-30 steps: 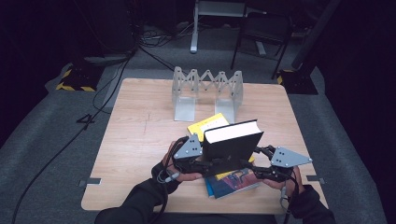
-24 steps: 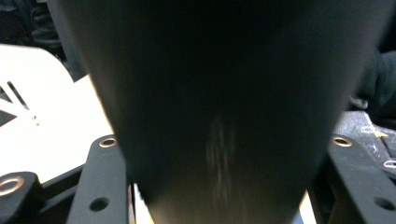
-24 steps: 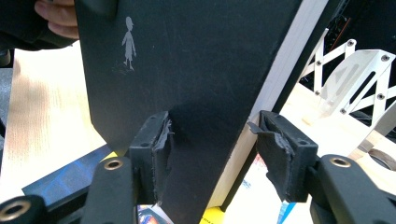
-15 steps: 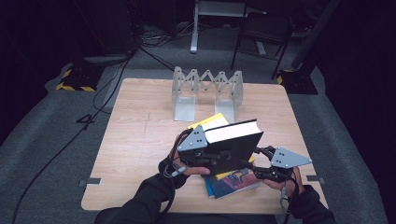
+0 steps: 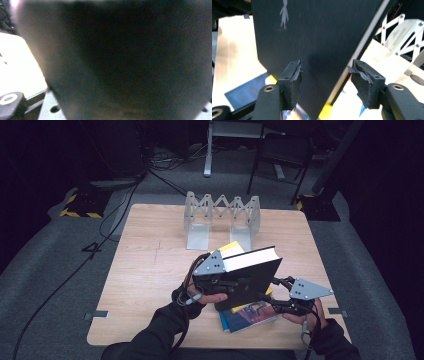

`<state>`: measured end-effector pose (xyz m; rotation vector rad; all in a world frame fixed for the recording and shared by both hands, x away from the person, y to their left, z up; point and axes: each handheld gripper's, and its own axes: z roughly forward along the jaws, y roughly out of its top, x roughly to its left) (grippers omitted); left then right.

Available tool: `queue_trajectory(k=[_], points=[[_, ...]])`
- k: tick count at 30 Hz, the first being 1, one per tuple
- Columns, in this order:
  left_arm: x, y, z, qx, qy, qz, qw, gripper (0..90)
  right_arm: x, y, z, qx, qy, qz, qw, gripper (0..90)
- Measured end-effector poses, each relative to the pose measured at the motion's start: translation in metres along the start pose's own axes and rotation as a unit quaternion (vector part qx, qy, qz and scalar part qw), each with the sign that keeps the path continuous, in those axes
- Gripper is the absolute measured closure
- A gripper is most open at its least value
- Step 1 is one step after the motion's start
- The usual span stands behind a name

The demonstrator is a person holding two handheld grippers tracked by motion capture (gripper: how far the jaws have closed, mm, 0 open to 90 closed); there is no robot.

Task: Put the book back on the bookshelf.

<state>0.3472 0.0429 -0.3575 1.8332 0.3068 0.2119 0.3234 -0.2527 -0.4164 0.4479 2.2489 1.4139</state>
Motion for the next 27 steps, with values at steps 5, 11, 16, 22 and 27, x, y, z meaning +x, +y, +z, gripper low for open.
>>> queue_trajectory(k=[5, 11, 16, 22, 27], points=[[-0.005, 0.003, 0.0, -0.003, 0.004, 0.002, 1.0, 49.8, -0.011, -0.014, -0.015, 0.031, -0.018, 0.013, 0.9993, 38.9], [-0.011, 0.01, -0.002, -0.003, 0.017, 0.006, 0.9998, 50.9, -0.035, -0.037, -0.038, 0.062, -0.067, 0.061, 0.994, 38.7], [-0.012, 0.018, -0.01, -0.009, 0.044, 0.013, 0.9989, 51.3, -0.052, -0.056, -0.051, 0.09, -0.11, 0.077, 0.9868, 38.3], [-0.002, 0.025, -0.029, -0.019, 0.081, 0.016, 0.9964, 51.3, -0.066, -0.075, -0.059, 0.114, -0.133, 0.105, 0.9789, 37.2], [0.012, 0.027, -0.05, -0.018, 0.131, 0.014, 0.9911, 51.4, -0.07, -0.087, -0.063, 0.124, -0.134, 0.123, 0.9754, 37.0]])
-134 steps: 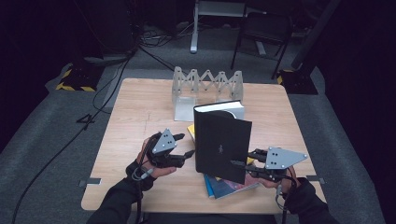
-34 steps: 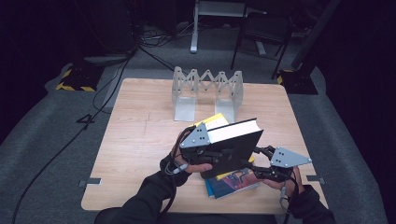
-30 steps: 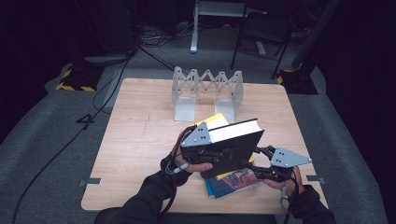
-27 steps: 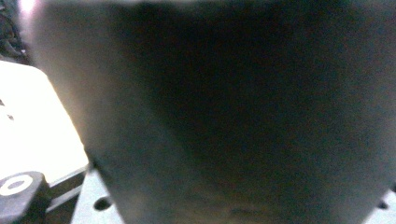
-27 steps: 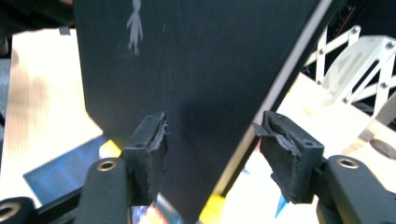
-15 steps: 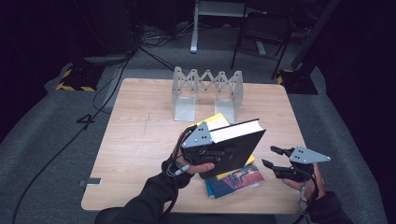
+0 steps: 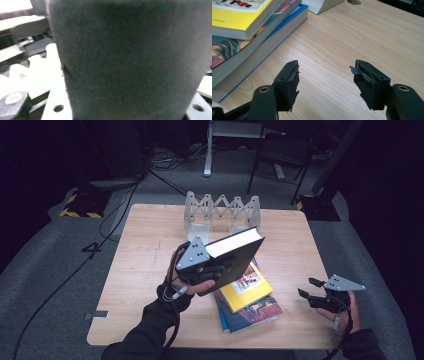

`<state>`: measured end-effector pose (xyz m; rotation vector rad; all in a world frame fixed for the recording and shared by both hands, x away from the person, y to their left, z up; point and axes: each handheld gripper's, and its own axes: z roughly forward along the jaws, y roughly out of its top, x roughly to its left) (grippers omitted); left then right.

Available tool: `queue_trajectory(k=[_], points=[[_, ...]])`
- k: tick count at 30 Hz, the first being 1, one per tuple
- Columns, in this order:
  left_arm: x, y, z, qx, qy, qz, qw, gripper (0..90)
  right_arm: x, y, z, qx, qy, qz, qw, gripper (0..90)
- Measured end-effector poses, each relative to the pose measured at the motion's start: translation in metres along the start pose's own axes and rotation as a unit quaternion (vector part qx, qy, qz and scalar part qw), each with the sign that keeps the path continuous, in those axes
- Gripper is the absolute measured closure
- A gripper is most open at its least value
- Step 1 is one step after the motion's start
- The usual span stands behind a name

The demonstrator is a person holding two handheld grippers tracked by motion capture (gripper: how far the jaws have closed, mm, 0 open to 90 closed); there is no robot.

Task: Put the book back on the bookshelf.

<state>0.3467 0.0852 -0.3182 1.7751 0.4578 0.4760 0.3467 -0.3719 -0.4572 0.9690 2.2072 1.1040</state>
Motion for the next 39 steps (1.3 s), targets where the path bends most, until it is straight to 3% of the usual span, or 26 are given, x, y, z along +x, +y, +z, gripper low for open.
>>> queue_trajectory(k=[6, 8, 15, 17, 18, 23, 29, 30, 39], points=[[0.026, -0.005, -0.019, -0.001, 0.069, -0.013, 0.9975, 51.5, 0.001, -0.002, 0.004, 0.007, 0.004, -0.001, 1.0, 36.5], [0.029, -0.006, -0.022, 0.002, 0.079, -0.015, 0.9968, 51.5, 0.001, -0.002, 0.005, 0.009, 0.004, -0.001, 0.9999, 36.1], [0.055, -0.018, -0.027, 0.008, 0.137, -0.038, 0.9898, 51.6, 0.005, -0.004, 0.012, 0.023, 0.009, -0.01, 0.9997, 35.7], [0.066, -0.022, -0.025, 0.004, 0.159, -0.05, 0.986, 51.6, 0.006, -0.005, 0.013, 0.023, 0.011, -0.006, 0.9997, 35.6], [0.066, -0.022, -0.025, 0.004, 0.159, -0.05, 0.986, 51.6, 0.006, -0.005, 0.013, 0.023, 0.011, -0.006, 0.9997, 35.6], [0.083, -0.027, -0.011, 0.013, 0.193, -0.065, 0.9789, 51.6, 0.006, -0.005, 0.015, 0.024, 0.009, -0.011, 0.9996, 35.7], [0.099, -0.031, 0.021, 0.023, 0.226, -0.074, 0.971, 51.7, 0.006, -0.007, 0.016, 0.025, 0.01, -0.01, 0.9996, 35.7], [0.099, -0.031, 0.021, 0.023, 0.226, -0.074, 0.971, 51.7, 0.006, -0.007, 0.016, 0.025, 0.01, -0.01, 0.9996, 35.7], [0.122, -0.048, 0.057, 0.049, 0.276, -0.085, 0.9562, 51.6, 0.009, -0.008, 0.018, 0.029, 0.012, -0.017, 0.9994, 35.9]])
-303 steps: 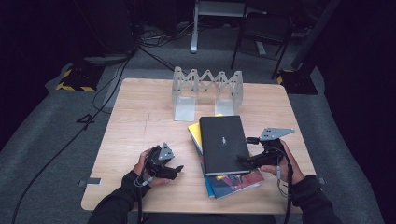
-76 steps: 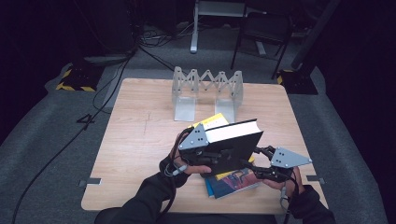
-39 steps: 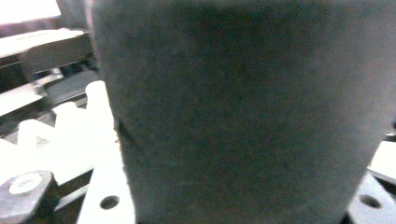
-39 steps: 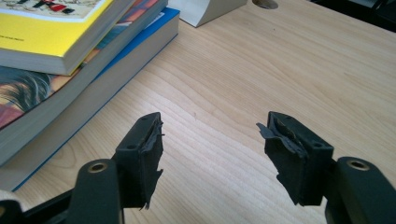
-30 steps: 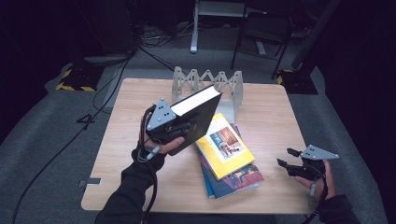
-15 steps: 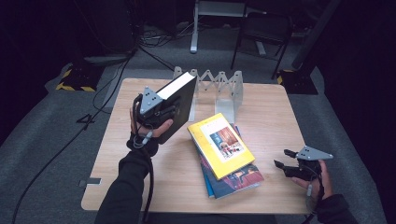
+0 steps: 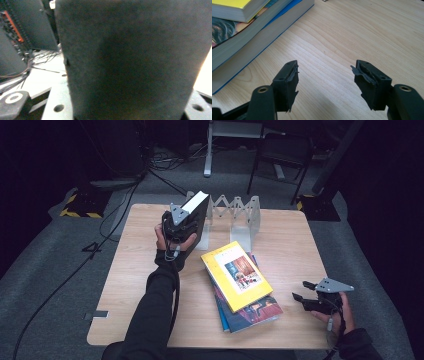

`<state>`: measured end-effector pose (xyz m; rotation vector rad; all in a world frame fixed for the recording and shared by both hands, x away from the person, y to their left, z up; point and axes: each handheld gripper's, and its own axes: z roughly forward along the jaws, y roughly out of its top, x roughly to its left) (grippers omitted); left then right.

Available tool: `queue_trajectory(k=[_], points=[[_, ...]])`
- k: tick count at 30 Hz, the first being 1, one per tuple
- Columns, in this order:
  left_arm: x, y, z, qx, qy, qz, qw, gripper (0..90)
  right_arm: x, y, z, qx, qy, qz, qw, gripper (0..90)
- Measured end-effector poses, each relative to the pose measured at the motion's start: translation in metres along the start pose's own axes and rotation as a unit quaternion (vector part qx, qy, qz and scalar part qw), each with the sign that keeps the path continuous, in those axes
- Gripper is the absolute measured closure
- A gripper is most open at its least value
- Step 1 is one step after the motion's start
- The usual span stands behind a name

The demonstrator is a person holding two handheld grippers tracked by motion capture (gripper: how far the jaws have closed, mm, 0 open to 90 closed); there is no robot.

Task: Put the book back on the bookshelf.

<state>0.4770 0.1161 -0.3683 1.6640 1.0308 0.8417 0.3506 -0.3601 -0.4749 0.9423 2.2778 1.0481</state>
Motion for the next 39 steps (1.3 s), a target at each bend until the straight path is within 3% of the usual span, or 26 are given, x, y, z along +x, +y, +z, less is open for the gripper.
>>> queue_trajectory(k=[5, 11, 13, 19, 25, 30, 34, 39], points=[[0.0, -0.011, 0.01, -0.004, 0.025, -0.014, 0.9996, 51.6, -0.001, 0.0, -0.001, -0.003, 0.001, 0.001, 1.0, 35.9], [0.003, -0.025, 0.015, -0.015, 0.033, -0.052, 0.998, 51.5, -0.001, -0.001, 0.0, -0.002, 0.001, 0.001, 1.0, 36.0], [0.001, -0.027, 0.013, -0.017, 0.034, -0.047, 0.9981, 51.4, -0.001, 0.0, -0.001, -0.003, 0.002, -0.001, 1.0, 36.0], [0.001, -0.042, 0.004, -0.036, 0.043, -0.065, 0.9963, 50.5, 0.001, 0.0, 0.0, -0.001, 0.0, -0.004, 1.0, 36.0], [-0.005, -0.056, -0.004, -0.048, 0.05, -0.057, 0.9959, 49.8, 0.003, 0.001, 0.001, 0.002, 0.001, -0.006, 1.0, 36.0], [-0.011, -0.066, -0.009, -0.072, 0.057, -0.067, 0.9935, 49.4, 0.002, 0.001, 0.002, 0.002, 0.002, -0.005, 1.0, 35.9], [-0.014, -0.07, -0.008, -0.064, 0.06, -0.073, 0.9934, 47.9, 0.002, 0.0, 0.001, 0.002, 0.003, -0.001, 1.0, 36.2], [-0.01, -0.084, -0.006, -0.047, 0.05, -0.087, 0.9938, 42.9, 0.002, 0.0, 0.001, 0.002, 0.004, 0.001, 1.0, 36.9]])
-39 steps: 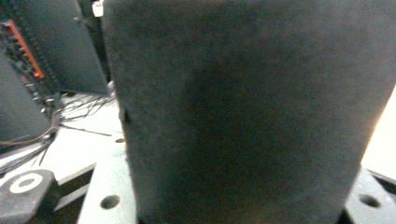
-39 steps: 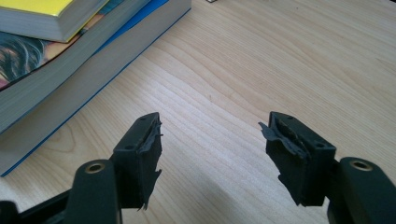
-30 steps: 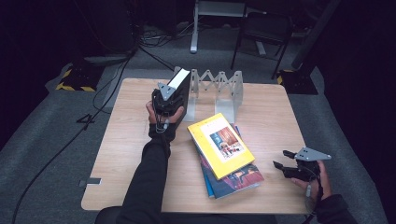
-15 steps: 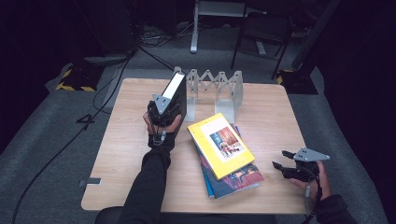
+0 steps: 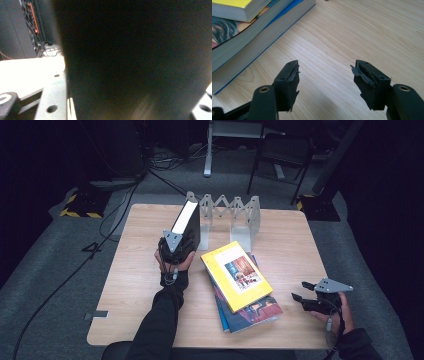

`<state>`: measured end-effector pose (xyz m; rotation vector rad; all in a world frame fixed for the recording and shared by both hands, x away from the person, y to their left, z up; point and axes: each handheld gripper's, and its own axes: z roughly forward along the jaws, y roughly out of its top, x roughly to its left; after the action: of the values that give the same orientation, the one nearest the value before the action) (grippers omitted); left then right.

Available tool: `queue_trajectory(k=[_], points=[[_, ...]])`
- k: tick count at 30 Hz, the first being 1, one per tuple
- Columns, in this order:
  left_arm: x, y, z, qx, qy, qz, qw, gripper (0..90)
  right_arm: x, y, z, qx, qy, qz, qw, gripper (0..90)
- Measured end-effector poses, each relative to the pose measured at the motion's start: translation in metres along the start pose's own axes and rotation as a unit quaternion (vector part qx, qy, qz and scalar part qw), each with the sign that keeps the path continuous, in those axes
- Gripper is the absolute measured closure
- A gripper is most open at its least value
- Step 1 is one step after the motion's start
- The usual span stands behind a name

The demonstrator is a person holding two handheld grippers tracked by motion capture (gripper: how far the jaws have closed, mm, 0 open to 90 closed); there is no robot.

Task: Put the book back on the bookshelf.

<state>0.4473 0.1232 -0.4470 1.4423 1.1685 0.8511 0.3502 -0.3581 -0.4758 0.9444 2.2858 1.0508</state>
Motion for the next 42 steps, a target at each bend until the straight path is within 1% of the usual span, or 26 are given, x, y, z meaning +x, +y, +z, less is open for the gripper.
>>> queue_trajectory(k=[1, 2, 4, 5, 6, 8, 9, 10, 11, 13, 14, 15, 16, 18, 20, 22, 23, 27, 29, 30, 33, 34, 35, 36, 41, 42], points=[[0.001, -0.003, -0.001, 0.003, -0.005, -0.004, 1.0, 42.4, 0.0, 0.0, 0.0, -0.001, 0.0, 0.0, 1.0, 36.8], [0.001, -0.005, -0.001, 0.003, -0.006, -0.003, 1.0, 42.4, 0.0, 0.0, 0.0, -0.001, 0.002, 0.0, 1.0, 36.6], [0.0, -0.009, -0.001, 0.021, -0.006, 0.009, 0.9997, 42.9, -0.001, 0.0, 0.0, -0.002, 0.003, 0.001, 1.0, 36.3], [-0.002, -0.013, 0.0, 0.032, -0.011, 0.019, 0.9992, 42.5, -0.001, 0.0, 0.0, -0.002, 0.003, 0.001, 1.0, 36.3], [-0.002, -0.016, -0.001, 0.04, -0.008, 0.026, 0.9988, 41.5, 0.0, -0.001, 0.0, 0.0, 0.003, 0.0, 1.0, 36.2], [-0.002, -0.022, -0.001, 0.054, -0.008, 0.031, 0.998, 40.9, 0.001, -0.001, 0.001, 0.003, 0.003, 0.0, 1.0, 36.2], [-0.002, -0.026, -0.002, 0.066, -0.008, 0.031, 0.9973, 40.8, 0.001, -0.001, 0.002, 0.002, 0.005, -0.002, 1.0, 36.2], [-0.002, -0.031, -0.002, 0.078, -0.002, 0.036, 0.9963, 41.4, 0.002, -0.001, 0.003, 0.007, 0.004, -0.004, 1.0, 36.2], [-0.002, -0.035, -0.002, 0.094, 0.0, 0.04, 0.9948, 42.2, 0.002, -0.001, 0.003, 0.009, 0.003, -0.009, 0.9999, 36.1], [-0.001, -0.043, -0.002, 0.118, 0.014, 0.036, 0.9923, 44.1, 0.003, -0.001, 0.003, 0.008, 0.005, -0.009, 0.9999, 36.1], [-0.002, -0.046, -0.002, 0.117, 0.012, 0.025, 0.9927, 45.0, 0.003, -0.001, 0.004, 0.007, 0.004, -0.009, 0.9999, 36.1], [-0.004, -0.046, -0.002, 0.119, 0.017, 0.029, 0.9923, 48.7, 0.002, -0.001, 0.004, 0.007, 0.004, -0.007, 0.9999, 36.1], [-0.007, -0.045, -0.001, 0.12, 0.025, 0.027, 0.9921, 48.8, 0.002, -0.001, 0.004, 0.008, 0.004, -0.005, 0.9999, 36.2], [-0.008, -0.045, -0.001, 0.119, 0.024, 0.024, 0.9923, 50.2, 0.003, -0.001, 0.004, 0.011, 0.002, -0.008, 0.9999, 36.2], [-0.008, -0.044, 0.0, 0.122, 0.026, 0.032, 0.9917, 50.6, 0.003, -0.001, 0.005, 0.011, 0.004, -0.01, 0.9999, 36.2], [-0.009, -0.044, 0.003, 0.122, 0.028, 0.024, 0.9919, 51.1, 0.004, -0.001, 0.006, 0.013, 0.005, -0.011, 0.9998, 36.3], [-0.009, -0.044, 0.003, 0.122, 0.028, 0.024, 0.9919, 51.2, 0.004, -0.001, 0.006, 0.013, 0.005, -0.011, 0.9998, 36.3], [-0.015, -0.042, 0.012, 0.12, 0.043, 0.016, 0.9917, 51.5, 0.004, -0.001, 0.007, 0.012, 0.003, -0.011, 0.9999, 36.3], [-0.016, -0.041, 0.015, 0.119, 0.046, 0.014, 0.9917, 51.4, 0.004, -0.001, 0.007, 0.011, 0.002, -0.01, 0.9999, 36.4], [-0.017, -0.039, 0.017, 0.121, 0.049, 0.014, 0.9913, 51.5, 0.003, -0.001, 0.007, 0.012, 0.001, -0.008, 0.9999, 36.4], [-0.02, -0.038, 0.025, 0.12, 0.065, 0.001, 0.9906, 51.3, 0.003, -0.002, 0.007, 0.013, 0.001, -0.007, 0.9999, 36.5], [-0.021, -0.037, 0.027, 0.119, 0.067, -0.001, 0.9906, 51.3, 0.003, -0.002, 0.007, 0.013, 0.002, -0.007, 0.9999, 36.5], [-0.022, -0.035, 0.031, 0.124, 0.073, -0.001, 0.9896, 51.3, 0.003, -0.003, 0.007, 0.012, 0.003, -0.006, 0.9999, 36.5], [-0.023, -0.035, 0.034, 0.124, 0.077, -0.002, 0.9893, 51.2, 0.002, -0.003, 0.007, 0.014, 0.003, -0.006, 0.9999, 36.7], [-0.022, -0.032, 0.042, 0.127, 0.081, -0.008, 0.9886, 51.0, 0.002, -0.004, 0.007, 0.015, 0.002, -0.009, 0.9999, 36.7], [-0.021, -0.031, 0.042, 0.128, 0.078, -0.008, 0.9886, 50.8, 0.002, -0.004, 0.007, 0.014, 0.002, -0.008, 0.9999, 36.7]])
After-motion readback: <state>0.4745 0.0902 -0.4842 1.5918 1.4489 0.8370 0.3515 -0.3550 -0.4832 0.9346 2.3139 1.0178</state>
